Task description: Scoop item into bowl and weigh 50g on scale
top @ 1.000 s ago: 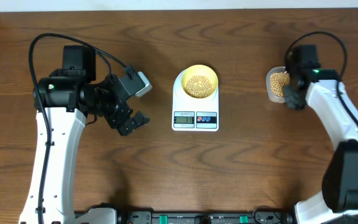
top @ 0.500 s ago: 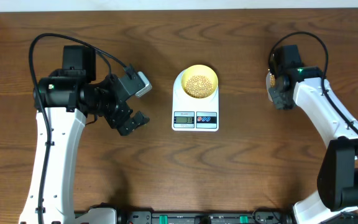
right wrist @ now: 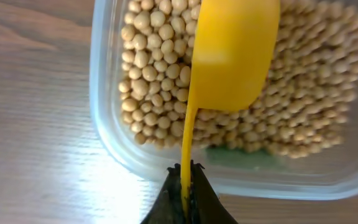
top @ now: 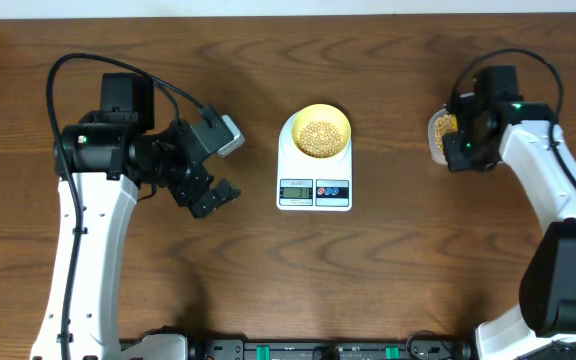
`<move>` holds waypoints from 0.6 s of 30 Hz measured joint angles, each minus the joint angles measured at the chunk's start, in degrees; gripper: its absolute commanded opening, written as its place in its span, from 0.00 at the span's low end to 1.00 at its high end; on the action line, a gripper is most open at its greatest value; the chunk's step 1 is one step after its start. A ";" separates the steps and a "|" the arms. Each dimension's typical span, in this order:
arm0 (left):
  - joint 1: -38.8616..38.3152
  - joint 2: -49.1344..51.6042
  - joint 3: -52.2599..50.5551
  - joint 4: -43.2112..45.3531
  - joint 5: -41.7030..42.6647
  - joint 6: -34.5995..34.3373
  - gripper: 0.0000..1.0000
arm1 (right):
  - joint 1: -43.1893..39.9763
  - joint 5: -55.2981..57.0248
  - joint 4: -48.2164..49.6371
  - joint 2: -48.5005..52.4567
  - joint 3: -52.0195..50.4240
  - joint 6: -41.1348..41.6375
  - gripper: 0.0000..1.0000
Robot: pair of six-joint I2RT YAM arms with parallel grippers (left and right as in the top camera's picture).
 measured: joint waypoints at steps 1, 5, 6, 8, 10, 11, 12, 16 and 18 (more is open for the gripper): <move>0.00 0.00 0.00 0.00 0.00 0.00 0.99 | -0.83 -2.16 -0.31 0.00 0.02 0.00 0.01; 0.00 0.00 0.00 0.00 0.00 0.00 0.99 | -3.89 -9.64 -1.20 0.04 -0.07 0.15 0.01; 0.00 0.00 0.00 0.00 0.00 0.00 0.99 | -4.61 -10.95 -1.36 0.15 -0.11 0.31 0.01; 0.00 0.00 0.00 0.00 0.00 0.00 0.99 | -5.86 -12.92 -1.42 0.33 -0.13 0.92 0.01; 0.00 0.00 0.00 0.00 0.00 0.00 0.99 | -6.97 -14.38 -1.49 0.39 -0.17 1.73 0.01; 0.00 0.00 0.00 0.00 0.00 0.00 0.99 | -7.67 -15.19 -1.55 0.44 -0.17 2.25 0.01; 0.00 0.00 0.00 0.00 0.00 0.00 0.99 | -8.22 -15.85 -1.57 0.44 -0.17 2.69 0.01; 0.00 0.00 0.00 0.00 0.00 0.00 0.99 | -11.19 -20.31 -1.79 0.44 -0.39 3.98 0.01; 0.00 0.00 0.00 0.00 0.00 0.00 0.99 | -12.33 -22.27 -1.90 0.44 -0.52 4.22 0.01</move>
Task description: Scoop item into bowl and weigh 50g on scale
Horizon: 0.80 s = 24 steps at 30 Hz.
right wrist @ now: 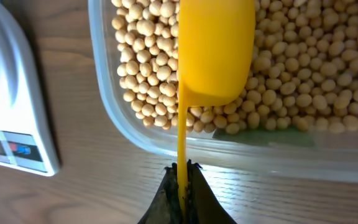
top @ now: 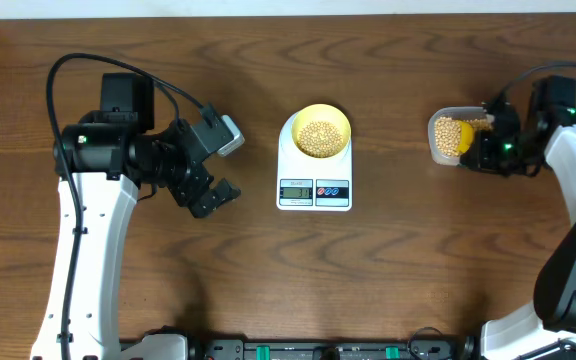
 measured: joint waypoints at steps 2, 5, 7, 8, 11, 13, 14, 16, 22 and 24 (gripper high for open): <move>0.00 0.00 0.00 0.00 0.00 0.00 0.99 | -1.33 -2.21 -0.07 0.00 -0.04 0.24 0.01; 0.00 0.00 0.00 0.00 0.00 0.00 0.99 | -3.41 -5.25 -0.13 0.00 -0.07 0.35 0.01; 0.00 0.00 0.00 0.00 0.00 0.00 0.99 | -4.57 -6.64 -0.28 0.00 -0.07 0.37 0.01; 0.00 0.00 0.00 0.00 0.00 0.00 0.99 | -5.14 -7.30 -0.35 0.00 -0.07 0.37 0.01; 0.00 0.00 0.00 0.00 0.00 0.00 0.99 | -6.71 -9.53 -0.50 0.00 -0.09 0.46 0.01; 0.00 0.00 0.00 0.00 0.00 0.00 0.99 | -7.63 -10.95 -0.50 0.00 -0.09 0.50 0.01; 0.00 0.00 0.00 0.00 0.00 0.00 0.99 | -8.07 -11.72 -0.52 0.00 -0.09 0.50 0.01; 0.00 0.00 0.00 0.00 0.00 0.00 0.99 | -8.90 -12.85 -0.63 0.00 -0.07 0.50 0.01; 0.00 0.00 0.00 0.00 0.00 0.00 0.99 | -11.61 -15.15 -1.79 0.00 -0.09 0.52 0.01; 0.00 0.00 0.00 0.00 0.00 0.00 1.00 | -12.44 -15.63 -1.95 0.00 -0.09 0.50 0.01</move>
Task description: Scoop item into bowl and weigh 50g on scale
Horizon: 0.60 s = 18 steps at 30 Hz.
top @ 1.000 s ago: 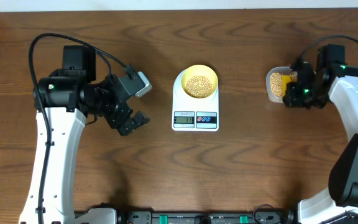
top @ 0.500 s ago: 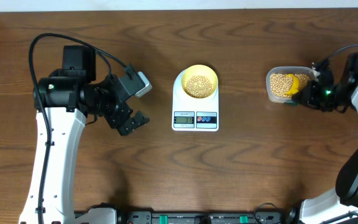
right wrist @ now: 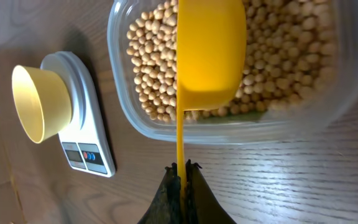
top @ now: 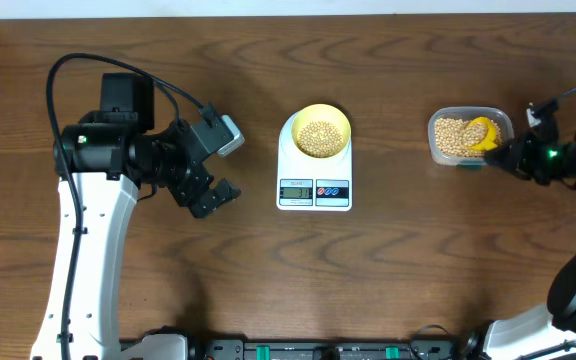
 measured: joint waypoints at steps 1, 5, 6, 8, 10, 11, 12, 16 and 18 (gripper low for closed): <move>0.00 0.00 0.00 0.00 0.00 0.00 0.99 | -0.31 -0.28 -0.04 0.00 0.00 -0.02 0.01; 0.00 0.00 0.00 0.00 0.00 0.00 0.99 | -1.79 -2.93 -0.09 0.00 0.00 -0.33 0.01; 0.00 0.00 0.00 0.00 0.00 0.00 0.99 | -2.16 -3.72 -0.09 0.00 0.00 -0.39 0.01; 0.00 0.00 0.00 0.00 0.00 0.00 0.99 | -3.06 -5.40 -0.13 0.00 0.00 -0.48 0.01; 0.00 0.00 0.00 0.00 0.00 0.00 0.99 | -3.87 -6.97 -0.20 0.00 0.00 -0.70 0.01; 0.00 0.00 0.00 0.00 0.00 0.00 0.99 | -4.28 -7.78 -0.26 0.00 0.00 -0.85 0.01; 0.00 0.00 0.00 0.00 0.00 0.00 0.99 | -4.68 -8.50 -0.28 0.00 0.00 -0.98 0.01; 0.00 0.00 0.00 0.00 0.00 0.00 1.00 | -5.99 -10.86 -0.28 0.00 0.00 -1.44 0.01; 0.00 0.00 0.00 0.00 0.00 0.00 0.99 | -6.51 -12.17 -0.35 0.00 0.00 -1.86 0.01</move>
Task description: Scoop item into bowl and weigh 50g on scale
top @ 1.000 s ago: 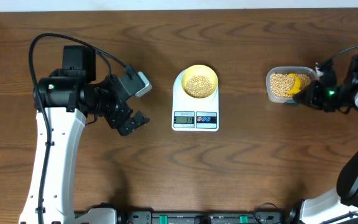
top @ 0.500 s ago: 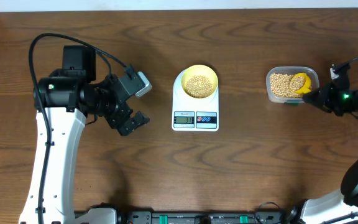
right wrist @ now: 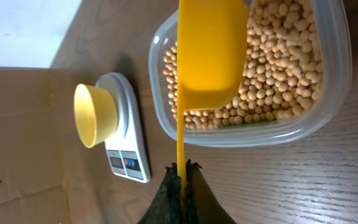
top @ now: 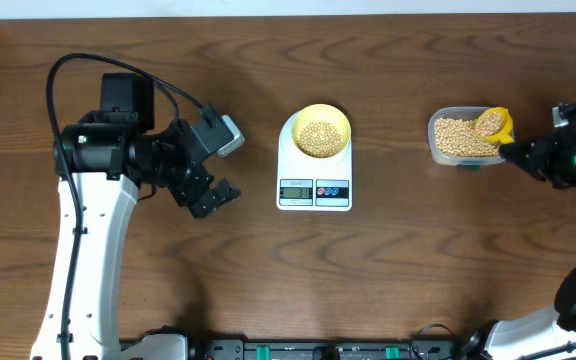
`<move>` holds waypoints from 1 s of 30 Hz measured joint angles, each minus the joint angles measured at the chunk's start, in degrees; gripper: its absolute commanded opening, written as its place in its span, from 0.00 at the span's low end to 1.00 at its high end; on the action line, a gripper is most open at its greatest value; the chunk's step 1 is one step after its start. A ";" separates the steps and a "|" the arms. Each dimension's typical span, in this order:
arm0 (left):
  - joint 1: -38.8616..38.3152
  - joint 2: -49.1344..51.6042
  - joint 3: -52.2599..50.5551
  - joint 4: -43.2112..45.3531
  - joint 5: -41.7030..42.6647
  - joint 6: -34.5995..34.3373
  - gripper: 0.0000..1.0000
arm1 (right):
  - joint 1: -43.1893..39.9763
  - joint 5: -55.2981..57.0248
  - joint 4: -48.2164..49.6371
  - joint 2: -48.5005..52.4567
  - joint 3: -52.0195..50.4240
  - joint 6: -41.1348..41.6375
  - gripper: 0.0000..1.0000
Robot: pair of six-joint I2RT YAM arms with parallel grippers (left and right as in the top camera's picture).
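Note:
A yellow bowl (top: pixel 316 133) partly filled with soybeans stands on the white scale (top: pixel 314 190) at the table's middle. A clear tub of soybeans (top: pixel 460 140) sits to the right. My right gripper (right wrist: pixel 182 169) is shut on the handle of a yellow scoop (top: pixel 494 123), whose cup holds beans and hangs over the tub's right end. The scoop's underside (right wrist: pixel 210 53) fills the right wrist view, with the tub (right wrist: pixel 272 118), bowl (right wrist: pixel 95 115) and scale (right wrist: pixel 129 163) behind. My left gripper (top: pixel 221 165) hangs open left of the scale, holding nothing.
The left arm's body (top: pixel 108 150) stands over the table's left side. The right arm (top: pixel 568 162) reaches in from the right edge. A light wall or edge runs along the table's far side (top: pixel 288 8).
My right gripper has drawn further right and the scoop has gone from lying in the beans to hanging at the tub's right end with beans in its cup. The left arm is unchanged.
The right gripper, shut on the scoop, was first over the tub with the arm covering it. It then stood further right with the scoop low in the beans, and further right again. Now the loaded scoop is at the tub's right end. Bowl, scale and left arm stayed put.

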 measured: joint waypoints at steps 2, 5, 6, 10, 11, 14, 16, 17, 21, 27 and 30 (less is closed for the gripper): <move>0.00 0.00 0.00 0.00 0.00 0.00 0.99 | -0.26 -1.31 -0.39 0.00 0.00 -0.57 0.01; 0.00 0.00 0.00 0.00 0.00 0.00 0.99 | -0.22 -2.62 -0.79 0.00 0.00 -1.40 0.01; 0.00 0.00 0.00 0.00 0.00 0.00 0.99 | -0.07 -2.97 -0.79 0.00 0.00 -1.55 0.01; 0.00 0.00 0.00 0.00 0.00 0.00 0.99 | 1.20 -3.78 -0.79 0.00 0.00 -1.84 0.01; 0.00 0.00 0.00 0.00 0.00 0.00 0.99 | 1.75 -4.24 -0.79 0.00 0.00 -1.84 0.01; 0.00 0.00 0.00 0.00 0.00 0.00 0.99 | 3.85 -6.16 -0.76 0.00 0.00 -1.88 0.01; 0.00 0.00 0.00 0.00 0.00 0.00 0.99 | 5.42 -7.30 -0.76 0.00 0.00 -1.88 0.01; 0.00 0.00 0.00 0.00 0.00 0.00 1.00 | 6.34 -7.76 -0.76 0.00 0.00 -1.92 0.01; 0.00 0.00 0.00 0.00 0.00 0.00 0.99 | 10.56 -8.72 -0.33 0.00 0.00 -1.81 0.01; 0.00 0.00 0.00 0.00 0.00 0.00 0.99 | 17.64 -9.86 3.39 0.00 0.00 -0.48 0.01; 0.00 0.00 0.00 0.00 0.00 0.00 0.99 | 20.90 -10.05 5.57 0.00 0.00 0.48 0.01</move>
